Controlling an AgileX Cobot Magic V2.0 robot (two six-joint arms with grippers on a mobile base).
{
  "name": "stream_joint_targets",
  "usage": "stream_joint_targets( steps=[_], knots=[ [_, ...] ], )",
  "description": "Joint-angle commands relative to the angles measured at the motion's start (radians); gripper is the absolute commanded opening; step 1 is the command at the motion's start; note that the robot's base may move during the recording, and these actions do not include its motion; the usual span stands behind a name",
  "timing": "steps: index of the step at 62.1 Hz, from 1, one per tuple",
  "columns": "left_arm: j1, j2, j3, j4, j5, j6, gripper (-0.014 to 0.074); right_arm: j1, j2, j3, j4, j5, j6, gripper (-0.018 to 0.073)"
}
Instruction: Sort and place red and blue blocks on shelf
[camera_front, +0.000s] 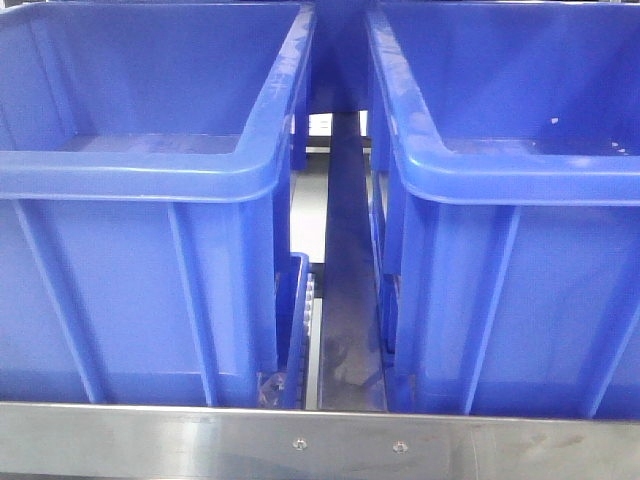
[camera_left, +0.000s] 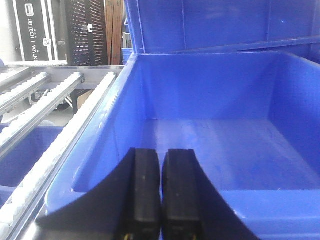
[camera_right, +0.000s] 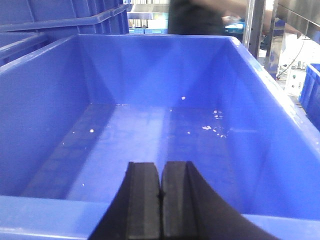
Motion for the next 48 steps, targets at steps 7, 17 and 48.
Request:
stream_joint_targets(
  steps=[7,17,48],
  knots=[
    [-0.005,-0.016,0.027,-0.010,-0.084,-0.006,0.0124,-0.007,-0.020,-0.021,-0.011,-0.080,-0.005,0.0052],
    [-0.005,-0.016,0.027,-0.010,-0.084,-0.006,0.0124,-0.007,-0.020,-0.021,-0.011,-0.080,-0.005,0.0052],
    [-0.005,-0.016,0.027,-0.010,-0.084,-0.006,0.0124,-0.007,-0.020,-0.021,-0.011,-0.080,-0.005,0.0052]
  ],
)
